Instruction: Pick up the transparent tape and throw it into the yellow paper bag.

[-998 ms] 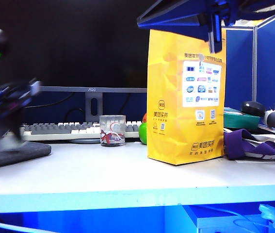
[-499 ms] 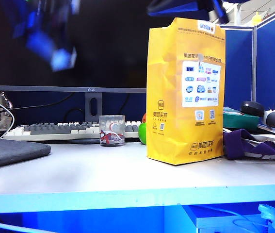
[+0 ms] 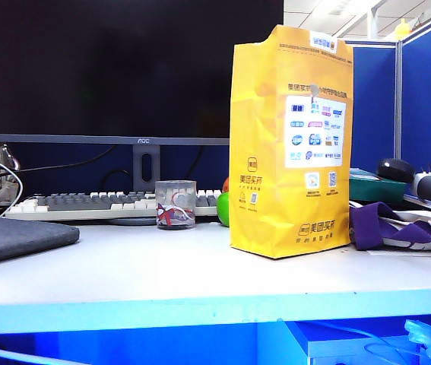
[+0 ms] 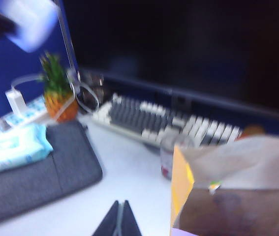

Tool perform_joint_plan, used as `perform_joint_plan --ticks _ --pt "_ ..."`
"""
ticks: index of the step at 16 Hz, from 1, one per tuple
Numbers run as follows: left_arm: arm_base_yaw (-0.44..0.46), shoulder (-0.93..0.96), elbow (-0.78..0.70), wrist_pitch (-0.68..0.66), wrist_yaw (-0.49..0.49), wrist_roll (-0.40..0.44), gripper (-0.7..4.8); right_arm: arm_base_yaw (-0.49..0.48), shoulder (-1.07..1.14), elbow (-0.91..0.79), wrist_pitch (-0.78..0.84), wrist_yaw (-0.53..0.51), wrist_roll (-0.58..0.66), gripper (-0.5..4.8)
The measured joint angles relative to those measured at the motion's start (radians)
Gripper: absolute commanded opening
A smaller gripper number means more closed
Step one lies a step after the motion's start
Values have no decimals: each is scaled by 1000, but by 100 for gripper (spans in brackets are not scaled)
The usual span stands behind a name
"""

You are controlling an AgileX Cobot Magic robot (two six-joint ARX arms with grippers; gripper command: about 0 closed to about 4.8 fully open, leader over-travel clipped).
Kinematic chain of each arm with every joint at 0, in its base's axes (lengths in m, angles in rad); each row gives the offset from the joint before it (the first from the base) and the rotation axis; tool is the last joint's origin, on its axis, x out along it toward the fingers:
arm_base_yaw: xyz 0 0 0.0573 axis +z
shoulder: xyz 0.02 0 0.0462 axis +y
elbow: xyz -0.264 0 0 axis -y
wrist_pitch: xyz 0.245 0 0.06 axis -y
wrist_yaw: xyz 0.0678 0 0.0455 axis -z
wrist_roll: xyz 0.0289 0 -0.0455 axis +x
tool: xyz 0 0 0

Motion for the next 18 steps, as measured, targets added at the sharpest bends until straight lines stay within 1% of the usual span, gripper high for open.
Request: perform_joint_plan --ticks 2,4,5,6,7,8,10,11,12,14,17,18 --pt "-21 22 0 91 17 -31 193 0 -80 0 -51 12 -2 8" --pt "-44 56 0 193 46 -51 217 0 -162 0 -120 19 -2 8" --pt "-69 79 0 245 46 -76 217 0 -201 0 -171 23 -2 8" --pt "-127 133 0 324 48 -102 217 0 -264 0 -257 29 -2 8" --pt "-169 167 0 361 38 -103 219 0 -294 0 -286 32 4 8" --pt "-211 204 0 410 4 -104 219 0 -319 0 -315 33 10 8" --pt "-257 272 0 481 -10 -105 219 0 -349 -1 -357 26 13 8" --pt "-271 303 0 518 -42 -105 220 0 -352 0 -376 16 13 8" --pt "-280 346 0 536 -70 -105 220 0 -350 0 -423 14 13 8" --pt "-288 385 -2 549 -69 -105 220 0 -346 -3 -476 14 13 8" --pt "-291 409 -1 564 -74 -105 221 0 -348 -3 -480 14 13 8" --pt "-291 415 -2 565 -74 -120 270 0 -350 -3 -474 14 13 8"
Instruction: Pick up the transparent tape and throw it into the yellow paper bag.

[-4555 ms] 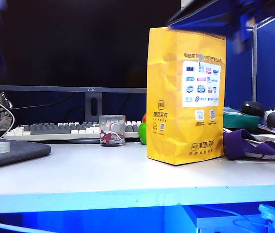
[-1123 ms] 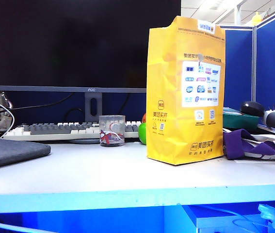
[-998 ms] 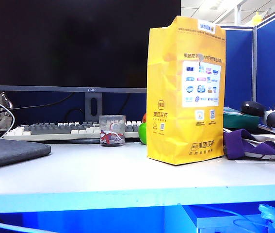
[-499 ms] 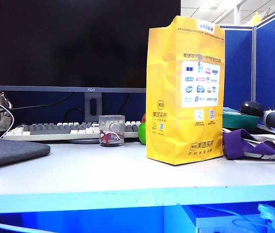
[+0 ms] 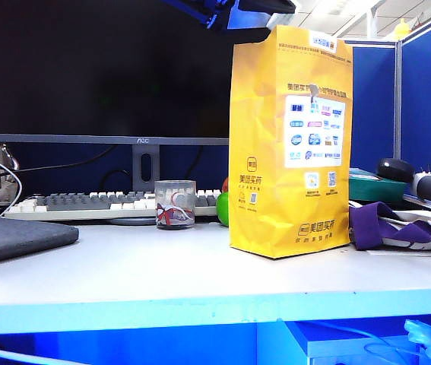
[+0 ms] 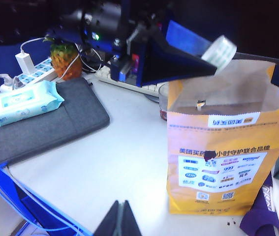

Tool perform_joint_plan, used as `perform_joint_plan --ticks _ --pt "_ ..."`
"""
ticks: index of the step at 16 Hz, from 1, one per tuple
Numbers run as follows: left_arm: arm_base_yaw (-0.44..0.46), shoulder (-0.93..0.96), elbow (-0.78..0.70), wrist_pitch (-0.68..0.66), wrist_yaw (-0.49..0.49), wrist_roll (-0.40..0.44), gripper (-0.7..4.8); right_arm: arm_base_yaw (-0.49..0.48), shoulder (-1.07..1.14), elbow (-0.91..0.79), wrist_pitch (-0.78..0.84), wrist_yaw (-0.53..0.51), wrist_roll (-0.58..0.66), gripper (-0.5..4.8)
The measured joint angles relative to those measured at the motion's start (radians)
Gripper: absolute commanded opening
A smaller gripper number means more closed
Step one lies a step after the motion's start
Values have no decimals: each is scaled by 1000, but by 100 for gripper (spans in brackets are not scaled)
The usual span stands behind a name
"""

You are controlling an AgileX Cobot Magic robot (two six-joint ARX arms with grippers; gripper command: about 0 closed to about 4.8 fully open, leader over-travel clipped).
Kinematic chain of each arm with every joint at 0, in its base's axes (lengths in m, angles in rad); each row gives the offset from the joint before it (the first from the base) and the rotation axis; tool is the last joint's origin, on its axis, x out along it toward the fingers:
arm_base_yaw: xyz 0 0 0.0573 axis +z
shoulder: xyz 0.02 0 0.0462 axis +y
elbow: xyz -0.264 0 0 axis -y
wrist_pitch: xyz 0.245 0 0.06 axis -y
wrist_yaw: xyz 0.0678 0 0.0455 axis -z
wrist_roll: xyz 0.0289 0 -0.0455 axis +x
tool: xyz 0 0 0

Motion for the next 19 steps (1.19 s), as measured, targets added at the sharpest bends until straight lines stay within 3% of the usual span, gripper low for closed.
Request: perform_joint_plan --ticks 1,3,5,8,10,11,13,14,16,18,19 --pt "0 0 0 4 0 -6 476 0 -1 0 5 0 0 8" --pt "-1 0 1 15 0 -56 479 0 -1 0 12 0 0 14" --pt "-1 0 10 27 -11 -162 479 0 -1 0 14 0 0 24" --pt "0 -1 84 -18 -16 -183 479 0 -1 0 15 0 0 24" --pt "0 -38 174 -214 -39 -54 479 0 -1 0 23 0 0 23" --pt "-1 -92 214 -352 -112 45 479 0 -1 0 35 2 0 23" --pt "3 -278 255 -629 -348 311 479 -1 3 0 84 8 -27 22" --pt "27 -341 255 -731 -416 356 479 -1 5 0 110 20 -37 23" --pt "101 -437 254 -917 -504 346 447 -1 5 0 178 31 -51 22" --pt "187 -528 252 -1084 -514 316 426 0 4 0 221 39 -89 22" --pt "292 -618 252 -1148 -541 282 426 -1 3 0 227 63 -134 22"
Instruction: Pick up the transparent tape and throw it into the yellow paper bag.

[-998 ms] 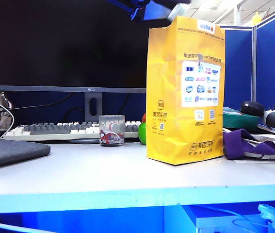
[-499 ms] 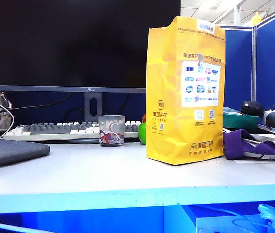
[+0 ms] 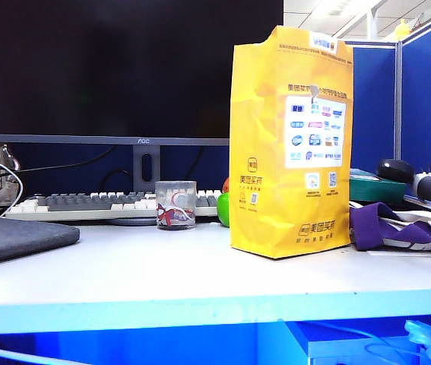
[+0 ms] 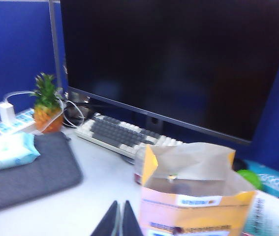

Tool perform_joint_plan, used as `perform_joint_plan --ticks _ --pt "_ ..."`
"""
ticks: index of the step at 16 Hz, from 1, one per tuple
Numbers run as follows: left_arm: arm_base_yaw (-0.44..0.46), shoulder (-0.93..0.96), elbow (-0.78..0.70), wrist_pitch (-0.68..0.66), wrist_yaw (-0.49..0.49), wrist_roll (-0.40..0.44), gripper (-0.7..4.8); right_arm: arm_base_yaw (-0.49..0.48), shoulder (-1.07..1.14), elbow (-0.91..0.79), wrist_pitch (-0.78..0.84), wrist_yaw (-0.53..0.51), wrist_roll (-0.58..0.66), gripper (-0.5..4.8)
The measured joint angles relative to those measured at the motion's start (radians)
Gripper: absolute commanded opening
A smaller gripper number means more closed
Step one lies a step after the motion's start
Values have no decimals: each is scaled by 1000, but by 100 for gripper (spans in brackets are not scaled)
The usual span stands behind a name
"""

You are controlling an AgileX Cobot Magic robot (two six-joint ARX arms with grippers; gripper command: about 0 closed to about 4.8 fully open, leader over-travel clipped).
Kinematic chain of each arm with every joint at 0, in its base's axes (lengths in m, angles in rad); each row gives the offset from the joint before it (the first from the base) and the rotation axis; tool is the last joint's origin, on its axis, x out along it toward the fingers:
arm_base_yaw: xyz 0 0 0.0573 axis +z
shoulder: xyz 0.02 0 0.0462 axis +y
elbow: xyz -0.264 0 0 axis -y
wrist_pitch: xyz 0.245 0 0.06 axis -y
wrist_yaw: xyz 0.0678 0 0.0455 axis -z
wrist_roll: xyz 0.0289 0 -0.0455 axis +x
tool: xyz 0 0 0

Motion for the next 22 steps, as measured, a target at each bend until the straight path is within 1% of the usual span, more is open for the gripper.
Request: perform_joint_plan --ticks 2,3,4,5,6,7,9,10,11,12,13,14,15,16,18,20,22 --pt "61 -79 -5 -56 -25 -14 425 1 -7 0 -60 77 -32 22" --pt "97 -155 -50 -67 -34 -17 425 -1 -30 -11 -90 110 -37 22" --pt "98 -231 -101 -71 -47 -22 425 0 -71 -25 -88 117 -50 22" --pt "96 -316 -157 -66 -44 -37 425 1 -123 -35 -65 129 -71 22" --pt "95 -459 -257 -29 -92 -65 425 1 -220 -51 0 158 -92 22" --pt "95 -545 -330 -5 -142 -80 425 0 -294 -74 37 169 -96 22" --pt "95 -698 -497 87 -148 -100 425 0 -431 -172 113 190 -114 22" --pt "95 -777 -608 174 -150 -108 425 0 -483 -247 150 186 -116 22" --pt "95 -883 -791 269 -158 -115 425 0 -557 -394 198 142 -116 22" --pt "95 -939 -909 331 -159 -127 425 0 -581 -490 251 110 -98 22" --pt "95 -976 -1024 422 -159 -135 425 1 -584 -566 313 94 -57 22" --pt "95 -1010 -1157 511 -159 -154 425 1 -585 -645 410 105 -13 22" --pt "95 -1015 -1293 605 -154 -183 426 0 -584 -760 500 142 17 22" --pt "95 -1004 -1390 677 -151 -213 426 0 -584 -844 509 168 31 22" --pt "95 -1004 -1482 766 -151 -223 426 0 -585 -916 507 178 37 22" --pt "95 -1007 -1485 811 -151 -222 426 1 -585 -925 519 178 37 22" --pt "95 -1008 -1484 832 -153 -220 427 1 -586 -925 564 178 38 22"
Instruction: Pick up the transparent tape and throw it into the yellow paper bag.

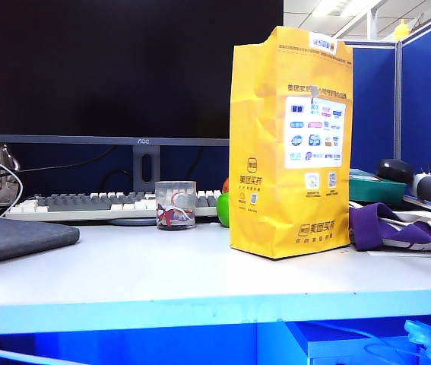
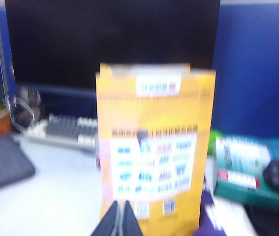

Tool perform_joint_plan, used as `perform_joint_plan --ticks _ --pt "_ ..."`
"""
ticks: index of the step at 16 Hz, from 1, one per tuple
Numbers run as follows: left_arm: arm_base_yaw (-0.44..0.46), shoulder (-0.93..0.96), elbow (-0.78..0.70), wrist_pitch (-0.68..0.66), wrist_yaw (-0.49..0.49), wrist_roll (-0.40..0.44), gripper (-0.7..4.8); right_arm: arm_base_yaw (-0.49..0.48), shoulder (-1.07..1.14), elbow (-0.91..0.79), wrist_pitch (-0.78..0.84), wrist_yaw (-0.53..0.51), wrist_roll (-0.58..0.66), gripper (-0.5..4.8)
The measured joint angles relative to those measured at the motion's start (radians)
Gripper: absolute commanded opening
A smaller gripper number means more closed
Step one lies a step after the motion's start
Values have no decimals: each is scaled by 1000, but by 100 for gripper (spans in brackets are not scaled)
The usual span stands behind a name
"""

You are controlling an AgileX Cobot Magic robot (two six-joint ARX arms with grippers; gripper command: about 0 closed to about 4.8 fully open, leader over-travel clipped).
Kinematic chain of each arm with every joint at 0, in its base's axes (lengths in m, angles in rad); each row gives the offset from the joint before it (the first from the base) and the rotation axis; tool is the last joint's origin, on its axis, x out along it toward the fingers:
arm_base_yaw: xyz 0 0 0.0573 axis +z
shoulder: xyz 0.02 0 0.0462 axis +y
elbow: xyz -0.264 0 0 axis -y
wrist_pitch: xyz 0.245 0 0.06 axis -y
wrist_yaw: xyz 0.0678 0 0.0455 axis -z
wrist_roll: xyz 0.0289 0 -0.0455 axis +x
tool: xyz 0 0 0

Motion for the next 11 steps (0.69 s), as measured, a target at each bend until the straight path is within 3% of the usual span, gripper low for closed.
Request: perform_joint_plan --ticks 11 --pt "0 -3 -3 -45 5 0 427 0 0 0 5 0 0 22"
